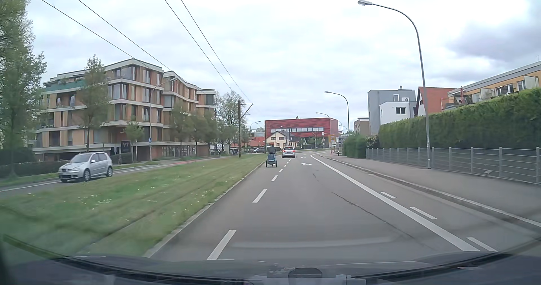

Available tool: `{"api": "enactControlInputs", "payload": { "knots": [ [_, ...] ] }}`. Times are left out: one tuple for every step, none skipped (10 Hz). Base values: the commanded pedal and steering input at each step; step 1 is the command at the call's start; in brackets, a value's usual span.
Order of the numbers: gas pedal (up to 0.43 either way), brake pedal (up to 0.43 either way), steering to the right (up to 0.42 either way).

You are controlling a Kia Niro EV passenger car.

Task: Follow the waypoints while adhering to traffic rules and regulations

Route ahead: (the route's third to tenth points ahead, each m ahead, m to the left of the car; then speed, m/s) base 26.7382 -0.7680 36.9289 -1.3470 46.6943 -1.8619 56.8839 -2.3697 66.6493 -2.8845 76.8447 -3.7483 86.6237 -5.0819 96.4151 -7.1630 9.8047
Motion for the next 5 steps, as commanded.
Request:
{"api": "enactControlInputs", "payload": {
  "knots": [
    [0.0, 0.0, 0.0],
    [0.0, 0.0, 0.0],
    [0.0, 0.0, 0.0],
    [0.0, 0.0, 0.0],
    [0.0, 0.0, -0.002]
  ]
}}
